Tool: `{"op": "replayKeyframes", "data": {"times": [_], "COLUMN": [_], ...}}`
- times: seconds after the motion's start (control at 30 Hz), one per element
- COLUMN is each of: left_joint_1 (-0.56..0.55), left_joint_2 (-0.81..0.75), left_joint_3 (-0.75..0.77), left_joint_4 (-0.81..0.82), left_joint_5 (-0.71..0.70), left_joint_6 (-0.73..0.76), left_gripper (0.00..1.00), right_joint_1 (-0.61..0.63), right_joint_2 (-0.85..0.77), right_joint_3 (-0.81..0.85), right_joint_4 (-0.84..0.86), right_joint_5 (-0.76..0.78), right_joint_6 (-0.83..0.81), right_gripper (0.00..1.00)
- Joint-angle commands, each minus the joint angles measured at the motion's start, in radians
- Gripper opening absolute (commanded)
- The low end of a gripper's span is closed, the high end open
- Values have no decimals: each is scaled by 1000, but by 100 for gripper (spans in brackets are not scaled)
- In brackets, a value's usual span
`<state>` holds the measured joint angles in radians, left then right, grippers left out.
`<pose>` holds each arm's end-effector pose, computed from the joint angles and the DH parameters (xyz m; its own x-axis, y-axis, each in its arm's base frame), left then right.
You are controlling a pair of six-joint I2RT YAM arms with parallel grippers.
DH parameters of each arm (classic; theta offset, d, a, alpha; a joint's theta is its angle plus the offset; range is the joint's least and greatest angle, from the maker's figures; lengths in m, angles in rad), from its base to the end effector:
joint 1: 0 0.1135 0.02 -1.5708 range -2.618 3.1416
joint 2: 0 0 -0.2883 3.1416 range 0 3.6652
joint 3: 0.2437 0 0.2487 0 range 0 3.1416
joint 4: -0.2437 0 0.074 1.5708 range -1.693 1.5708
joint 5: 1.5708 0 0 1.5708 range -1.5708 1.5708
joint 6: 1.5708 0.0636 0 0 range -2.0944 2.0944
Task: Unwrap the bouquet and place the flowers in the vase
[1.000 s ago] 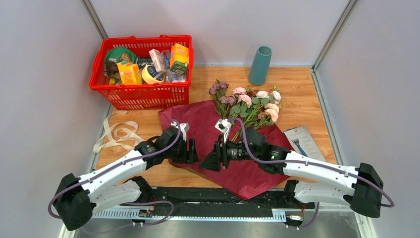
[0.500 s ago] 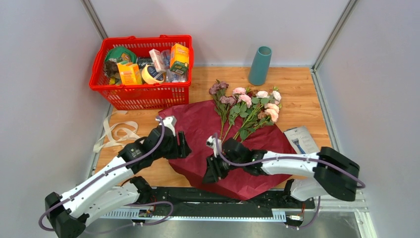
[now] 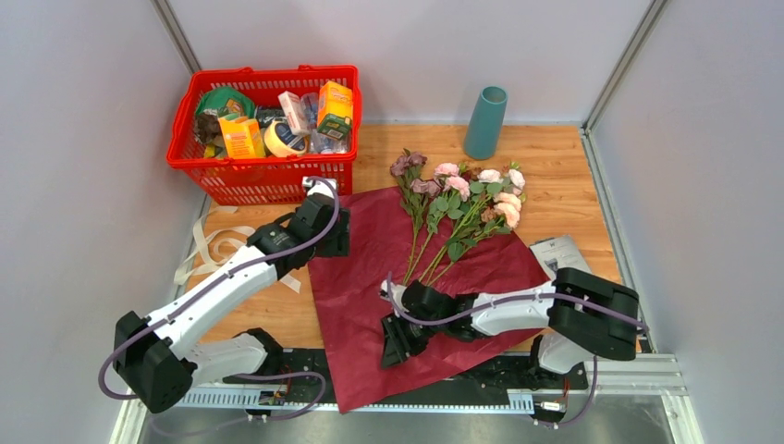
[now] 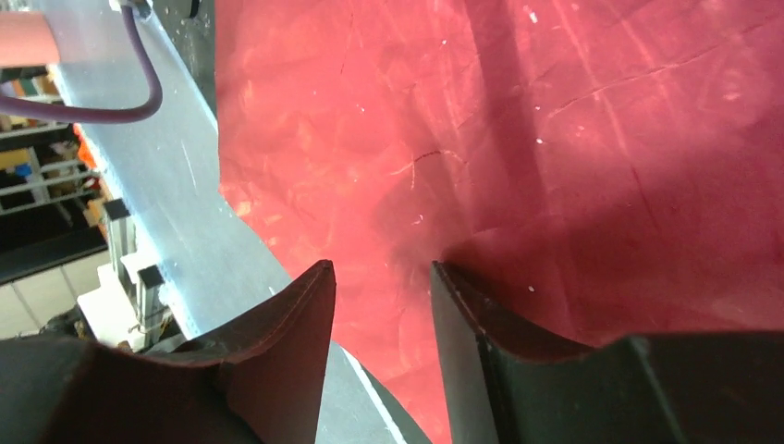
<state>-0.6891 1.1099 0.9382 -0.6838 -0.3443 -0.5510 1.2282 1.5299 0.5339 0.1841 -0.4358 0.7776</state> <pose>0.1893 -0.1282 0.2886 -0.7203 -0.0451 -0.6922 0.0594 0.9902 -0.1263 0.0689 0.2731 0.1361 -0.8412 -0.4653 -0.2755 -0.5070 0.5015 0.7010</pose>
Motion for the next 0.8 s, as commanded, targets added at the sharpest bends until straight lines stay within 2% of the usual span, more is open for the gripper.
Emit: {"op": "replayKeyframes", "data": {"times": [0.0, 0.1, 0.27, 0.43, 0.6, 0.77], "left_joint_1": [54, 56, 54, 54, 54, 54], "left_joint_2": [-4, -41, -120, -241, -382, -438], "left_joint_3": [-35, -39, -62, -134, -202, -213], "left_joint_4": [39, 44, 52, 49, 110, 122], "left_joint_5": [83, 136, 215, 320, 338, 314], "left_joint_6": [71, 88, 169, 220, 235, 241], "left_gripper": [73, 73, 73, 72, 72, 71], "right_joint_1": [10, 8, -32, -126, -352, -556], "right_joint_2": [-105, -174, -229, -278, -346, -428], "right_joint_3": [47, 84, 196, 248, 229, 170], "right_joint_4": [-118, -181, -325, -351, -356, -356], "right_joint_5": [175, 299, 613, 830, 856, 868], "right_joint_6": [58, 74, 55, 25, 0, 5], "right_gripper": [49, 51, 54, 56, 57, 57]}}
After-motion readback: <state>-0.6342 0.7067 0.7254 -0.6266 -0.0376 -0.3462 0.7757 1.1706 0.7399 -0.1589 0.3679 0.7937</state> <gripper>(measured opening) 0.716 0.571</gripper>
